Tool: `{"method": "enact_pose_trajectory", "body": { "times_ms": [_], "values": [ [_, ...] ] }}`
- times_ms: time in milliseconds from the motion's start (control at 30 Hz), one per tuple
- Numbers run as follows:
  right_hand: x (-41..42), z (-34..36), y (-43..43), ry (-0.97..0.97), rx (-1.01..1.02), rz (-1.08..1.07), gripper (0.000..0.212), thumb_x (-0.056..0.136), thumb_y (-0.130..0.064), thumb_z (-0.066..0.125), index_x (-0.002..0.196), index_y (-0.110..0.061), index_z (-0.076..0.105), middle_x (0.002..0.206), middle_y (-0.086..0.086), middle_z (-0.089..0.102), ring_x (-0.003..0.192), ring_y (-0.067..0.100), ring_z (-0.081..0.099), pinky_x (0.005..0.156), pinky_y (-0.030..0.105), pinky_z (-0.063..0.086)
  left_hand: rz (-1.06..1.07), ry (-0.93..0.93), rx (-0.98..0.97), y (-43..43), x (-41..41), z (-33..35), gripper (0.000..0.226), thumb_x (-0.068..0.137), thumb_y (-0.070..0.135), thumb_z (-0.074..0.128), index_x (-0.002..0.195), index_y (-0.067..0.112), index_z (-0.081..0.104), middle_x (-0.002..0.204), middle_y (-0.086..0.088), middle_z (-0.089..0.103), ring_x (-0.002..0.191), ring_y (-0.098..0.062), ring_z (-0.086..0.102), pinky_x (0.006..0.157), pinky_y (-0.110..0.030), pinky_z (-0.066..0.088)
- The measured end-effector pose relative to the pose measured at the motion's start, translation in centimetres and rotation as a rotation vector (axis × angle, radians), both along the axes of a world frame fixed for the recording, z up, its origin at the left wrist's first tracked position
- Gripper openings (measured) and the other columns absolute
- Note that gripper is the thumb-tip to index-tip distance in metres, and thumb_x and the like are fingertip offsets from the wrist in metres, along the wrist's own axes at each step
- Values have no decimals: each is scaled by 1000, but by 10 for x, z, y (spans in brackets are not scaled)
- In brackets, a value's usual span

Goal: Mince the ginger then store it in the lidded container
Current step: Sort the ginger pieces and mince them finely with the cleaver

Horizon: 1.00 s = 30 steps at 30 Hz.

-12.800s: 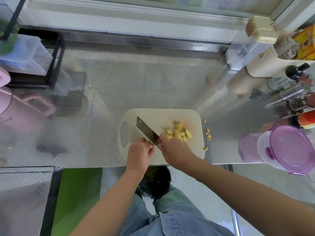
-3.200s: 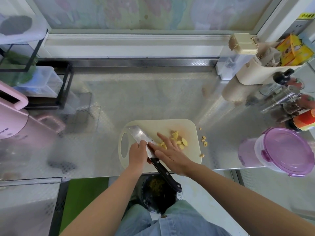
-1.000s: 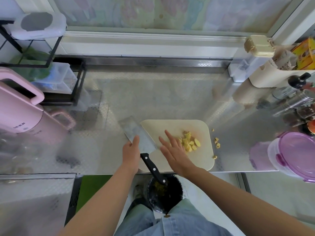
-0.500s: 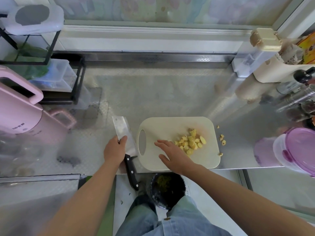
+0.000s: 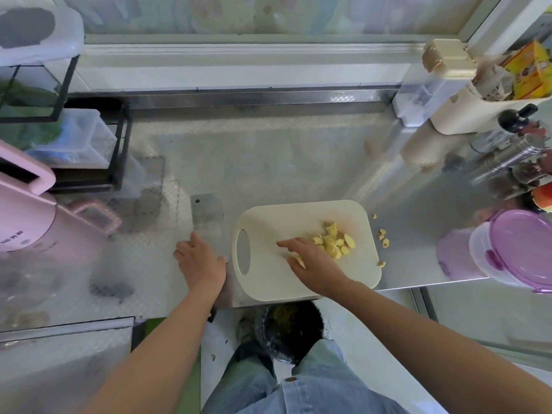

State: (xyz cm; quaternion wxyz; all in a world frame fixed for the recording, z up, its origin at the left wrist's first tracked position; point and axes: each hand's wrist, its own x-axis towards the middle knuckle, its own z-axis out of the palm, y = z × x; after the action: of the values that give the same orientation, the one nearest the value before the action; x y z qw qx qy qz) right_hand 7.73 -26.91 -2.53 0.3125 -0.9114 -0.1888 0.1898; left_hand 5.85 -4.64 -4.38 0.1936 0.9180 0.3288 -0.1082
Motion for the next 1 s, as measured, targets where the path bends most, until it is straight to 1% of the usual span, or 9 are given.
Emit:
{"method": "enact_pose_trajectory", "body": {
  "times_ms": [100,167,233,367,500,633,733,833,1000],
  "values": [
    [10,3,-22,-23,86,-238,29,93,-8,51,117,-18,63,104,-1,67,88,10,59,79,19,44,10,4,83,-6,1,5,59,79,22,75,124,2,43,128,-20,35,113,-35,38,92,-38,40],
    [17,4,-42,-33,87,-430,21,91,-7,53,105,-19,65,84,-5,63,73,11,56,69,23,44,-7,-84,120,-14,2,7,47,81,19,70,120,2,48,127,-20,39,112,-35,39,91,-40,40],
    [22,5,-62,-29,31,-560,15,91,-10,53,98,-19,61,76,-5,59,66,14,55,63,30,46,-149,-212,96,-28,6,8,33,85,17,65,115,7,56,119,-17,50,107,-33,46,87,-40,42],
    [22,3,-75,42,-83,-413,14,85,-9,57,96,-17,60,85,-2,60,75,17,57,73,35,51,-496,-319,-160,-78,16,9,14,89,15,58,98,20,68,93,2,59,91,-17,54,74,-28,45],
    [23,-3,-71,-12,-55,-405,18,84,-5,57,99,-14,60,92,-2,58,76,17,55,70,35,50,-679,-216,-259,-115,24,4,22,91,19,55,109,27,65,94,3,57,92,-16,55,72,-25,43],
    [30,-9,-88,-20,-112,-540,34,86,2,53,116,-12,56,114,4,53,91,22,59,74,35,50,-721,-149,-229,-128,28,0,33,94,24,55,126,33,58,102,1,52,98,-18,54,76,-28,45],
    [34,-18,-102,45,-158,-493,43,86,8,47,125,-10,55,121,10,52,102,25,57,80,30,46,-684,-138,-233,-134,30,-3,32,95,24,54,124,36,58,103,3,51,94,-16,56,74,-27,46],
    [35,-26,-107,52,-164,-449,31,90,-1,52,119,-9,59,113,11,56,97,28,58,82,37,48,-645,-157,-208,-138,31,-6,28,94,21,55,119,33,61,102,4,52,93,-16,57,71,-25,43],
    [39,-28,-107,17,-164,-364,18,87,-8,63,105,-9,61,103,7,57,86,27,58,74,36,48,-610,-154,-185,-141,33,-4,26,93,22,58,117,31,61,104,3,55,97,-17,57,73,-28,45]
  ]
}}
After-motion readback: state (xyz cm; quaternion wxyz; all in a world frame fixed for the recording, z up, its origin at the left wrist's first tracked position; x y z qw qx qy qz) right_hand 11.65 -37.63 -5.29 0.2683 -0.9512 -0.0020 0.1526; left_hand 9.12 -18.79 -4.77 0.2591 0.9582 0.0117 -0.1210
